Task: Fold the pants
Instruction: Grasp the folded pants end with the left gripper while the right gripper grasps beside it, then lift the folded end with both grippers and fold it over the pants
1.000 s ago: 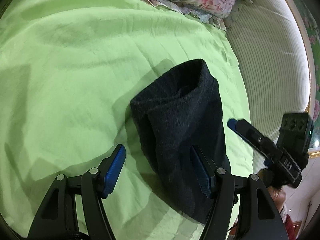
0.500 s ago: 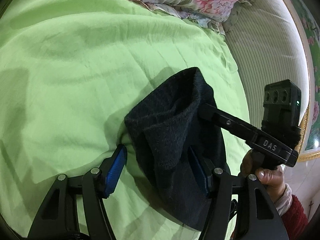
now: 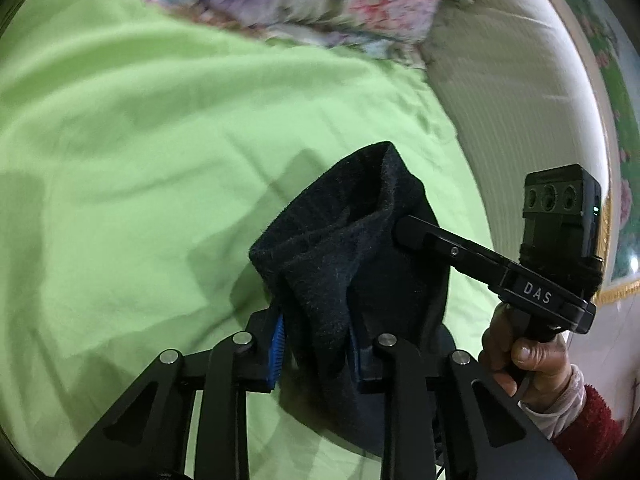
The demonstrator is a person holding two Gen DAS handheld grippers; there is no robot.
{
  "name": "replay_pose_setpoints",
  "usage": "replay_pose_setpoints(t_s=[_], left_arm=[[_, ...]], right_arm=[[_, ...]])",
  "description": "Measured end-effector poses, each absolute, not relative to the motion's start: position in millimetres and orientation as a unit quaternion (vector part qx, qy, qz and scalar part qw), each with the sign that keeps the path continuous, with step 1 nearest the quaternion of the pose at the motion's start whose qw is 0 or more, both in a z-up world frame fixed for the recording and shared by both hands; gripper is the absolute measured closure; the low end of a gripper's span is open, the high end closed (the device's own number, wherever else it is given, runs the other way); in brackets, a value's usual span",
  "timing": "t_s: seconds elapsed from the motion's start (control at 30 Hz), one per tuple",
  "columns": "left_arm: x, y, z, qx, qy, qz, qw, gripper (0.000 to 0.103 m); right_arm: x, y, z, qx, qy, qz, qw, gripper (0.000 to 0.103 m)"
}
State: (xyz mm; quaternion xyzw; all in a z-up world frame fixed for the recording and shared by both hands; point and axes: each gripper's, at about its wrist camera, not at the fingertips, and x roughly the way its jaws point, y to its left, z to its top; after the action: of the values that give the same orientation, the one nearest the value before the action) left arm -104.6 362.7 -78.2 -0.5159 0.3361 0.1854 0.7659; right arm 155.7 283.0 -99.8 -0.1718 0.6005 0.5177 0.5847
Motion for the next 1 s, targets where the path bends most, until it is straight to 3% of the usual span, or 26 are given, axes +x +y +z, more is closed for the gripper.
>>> replay_pose_setpoints(t_s=[0.53,1.0], left_arm=[[-71.4,306.3,26.7,-0.453,0.297,0.104,0.834,0.079],[-14.0,193.4,71.3,-0.378,0.329,-0.028,0.865,0.08]], right_arm=[[156.4,199.7,-0.8,-0.078,0.521,0.542,0.654,0.079],[146.1,55.4,46.6,0.001,0.477,0.485,0.733,0.08]])
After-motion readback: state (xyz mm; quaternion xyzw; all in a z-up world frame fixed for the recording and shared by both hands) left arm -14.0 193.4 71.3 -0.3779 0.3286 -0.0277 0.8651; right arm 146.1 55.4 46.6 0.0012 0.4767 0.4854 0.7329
